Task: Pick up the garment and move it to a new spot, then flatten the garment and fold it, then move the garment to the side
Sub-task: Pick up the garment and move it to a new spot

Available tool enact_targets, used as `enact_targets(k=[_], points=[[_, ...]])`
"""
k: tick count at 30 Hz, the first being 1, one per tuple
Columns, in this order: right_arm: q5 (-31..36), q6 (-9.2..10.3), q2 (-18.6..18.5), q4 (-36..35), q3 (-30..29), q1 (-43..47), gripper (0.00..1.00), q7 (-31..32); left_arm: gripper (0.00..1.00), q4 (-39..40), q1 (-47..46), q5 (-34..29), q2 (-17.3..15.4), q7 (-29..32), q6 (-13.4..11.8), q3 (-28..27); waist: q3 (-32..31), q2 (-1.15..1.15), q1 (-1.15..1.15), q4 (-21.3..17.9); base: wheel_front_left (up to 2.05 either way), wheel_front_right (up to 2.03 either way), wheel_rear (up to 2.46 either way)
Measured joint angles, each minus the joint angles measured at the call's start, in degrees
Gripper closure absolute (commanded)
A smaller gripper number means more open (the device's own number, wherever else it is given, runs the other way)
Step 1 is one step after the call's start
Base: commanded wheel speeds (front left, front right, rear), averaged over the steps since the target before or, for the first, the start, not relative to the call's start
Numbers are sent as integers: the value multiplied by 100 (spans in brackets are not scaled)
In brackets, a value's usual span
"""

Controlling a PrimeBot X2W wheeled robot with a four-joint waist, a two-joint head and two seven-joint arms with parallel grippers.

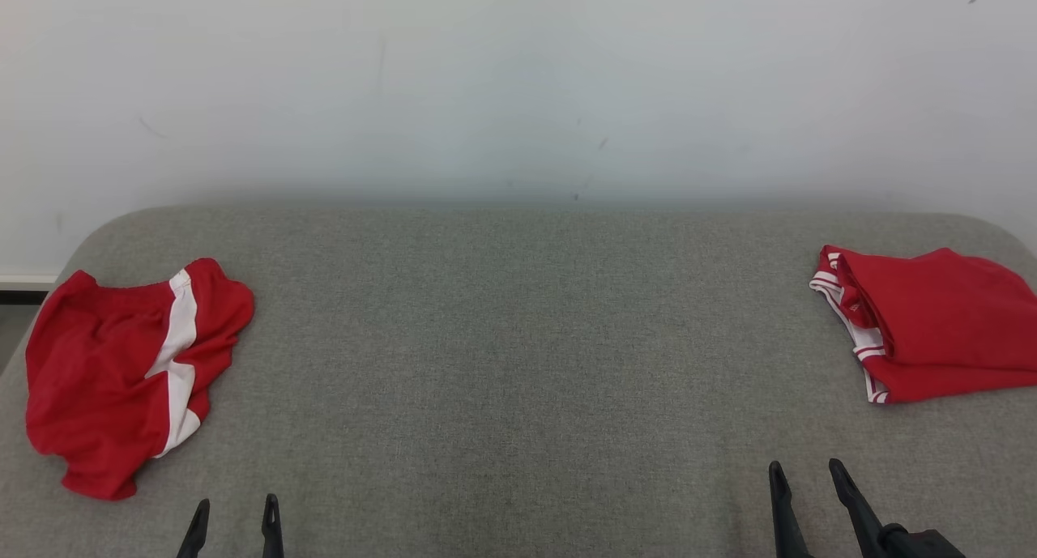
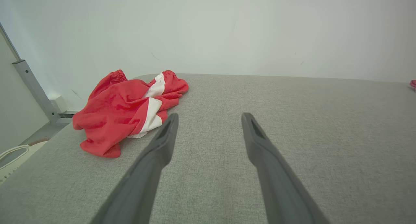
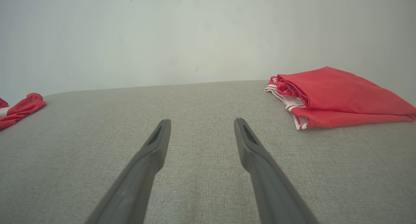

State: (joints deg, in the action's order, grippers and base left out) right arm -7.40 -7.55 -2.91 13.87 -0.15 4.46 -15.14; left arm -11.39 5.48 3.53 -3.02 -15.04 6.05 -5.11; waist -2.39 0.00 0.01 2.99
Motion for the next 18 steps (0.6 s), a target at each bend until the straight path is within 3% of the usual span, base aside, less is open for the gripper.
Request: enact_targets(k=[18], points=[[-62, 0, 0, 2, -13, -2, 0, 0, 0, -9, -32, -60, 4, 0, 2, -62, 23, 0, 0, 85, 0, 0, 0]])
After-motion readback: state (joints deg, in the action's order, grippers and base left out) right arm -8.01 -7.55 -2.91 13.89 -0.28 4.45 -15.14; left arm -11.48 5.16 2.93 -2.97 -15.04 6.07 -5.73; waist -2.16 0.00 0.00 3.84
